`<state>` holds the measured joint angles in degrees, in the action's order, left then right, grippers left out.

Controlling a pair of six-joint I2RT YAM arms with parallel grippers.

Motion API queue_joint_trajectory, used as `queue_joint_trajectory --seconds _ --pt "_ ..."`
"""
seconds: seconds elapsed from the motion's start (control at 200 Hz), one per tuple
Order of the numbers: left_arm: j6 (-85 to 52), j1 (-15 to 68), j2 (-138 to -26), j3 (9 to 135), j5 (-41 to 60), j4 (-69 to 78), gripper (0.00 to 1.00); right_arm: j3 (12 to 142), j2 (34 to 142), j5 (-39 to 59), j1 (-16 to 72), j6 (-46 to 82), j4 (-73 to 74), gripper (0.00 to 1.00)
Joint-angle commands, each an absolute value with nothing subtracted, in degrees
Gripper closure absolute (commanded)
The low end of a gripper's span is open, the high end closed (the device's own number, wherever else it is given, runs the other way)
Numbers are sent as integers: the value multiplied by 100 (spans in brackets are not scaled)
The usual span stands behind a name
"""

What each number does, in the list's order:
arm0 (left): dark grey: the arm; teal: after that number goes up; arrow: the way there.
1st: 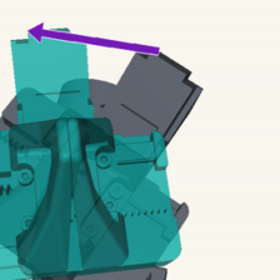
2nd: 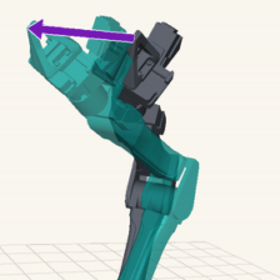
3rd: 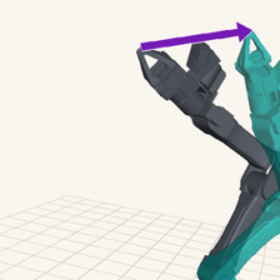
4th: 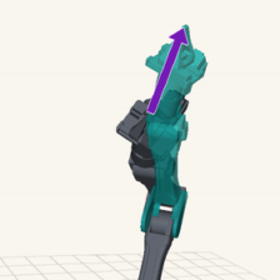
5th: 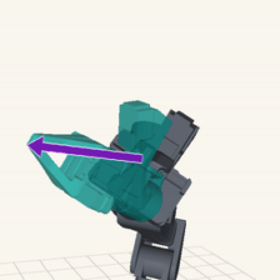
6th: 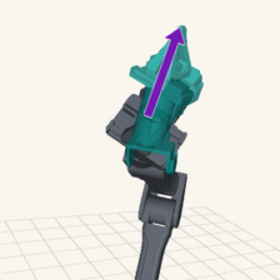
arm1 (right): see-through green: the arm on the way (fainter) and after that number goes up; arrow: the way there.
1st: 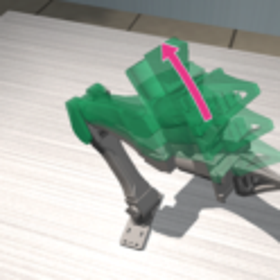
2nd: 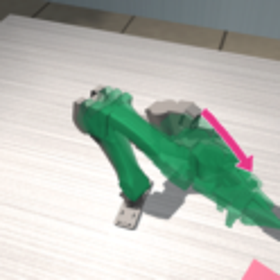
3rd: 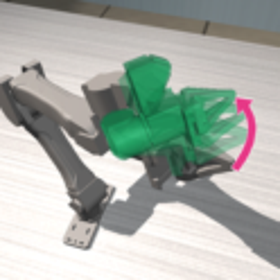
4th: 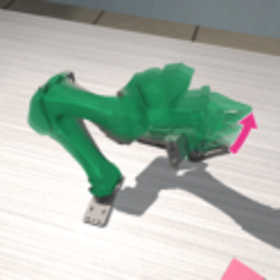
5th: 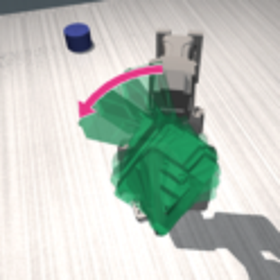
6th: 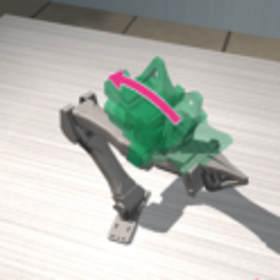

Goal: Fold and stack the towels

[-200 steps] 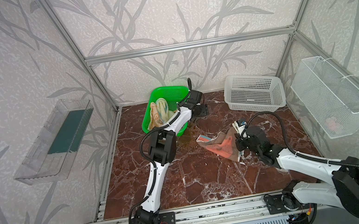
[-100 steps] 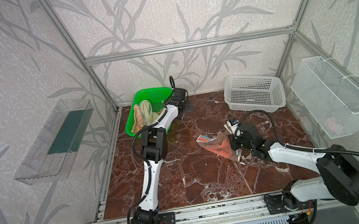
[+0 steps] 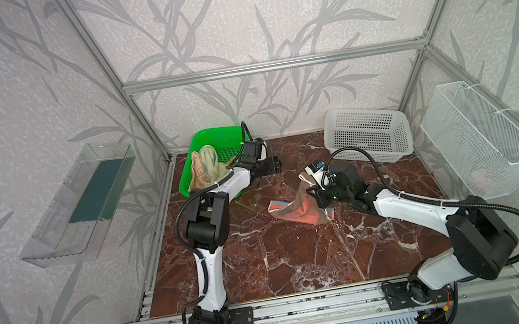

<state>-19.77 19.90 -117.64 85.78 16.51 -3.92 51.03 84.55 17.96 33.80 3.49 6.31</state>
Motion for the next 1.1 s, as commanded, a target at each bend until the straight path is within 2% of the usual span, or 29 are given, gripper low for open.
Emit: queue_joint_trajectory --seconds 0.0,0.23,0.45,0.615,0.71,0.8,0.92,0.995,1.095 --pt "-2205 2013 -11039 8115 2150 626 19 5344 8279 2871 3444 88 438 100" --pt "-2137 2021 -10292 7477 1907 697 19 5445 8299 3079 3458 -279 377 95" --pt "-1953 2048 -9856 6926 1608 584 20 5232 8760 2604 3574 -720 229 90" --pt "-1838 2065 -9671 6777 1316 365 20 5426 9285 2297 3771 -730 24 81" --pt "-1820 2091 -9578 6735 1185 262 21 5632 9590 1741 3900 -594 -2 80" --pt "-1811 2123 -9472 6665 1006 187 21 5827 9782 1121 3903 -284 53 85" --pt "-1744 2158 -9346 6568 832 66 21 6227 10069 562 3807 -109 -28 87" --pt "-1676 2181 -9293 6526 739 -48 21 6534 10156 81 3631 155 -234 86" --pt "-1590 2244 -9232 6453 658 -173 21 6922 10346 -189 3215 602 -636 78"
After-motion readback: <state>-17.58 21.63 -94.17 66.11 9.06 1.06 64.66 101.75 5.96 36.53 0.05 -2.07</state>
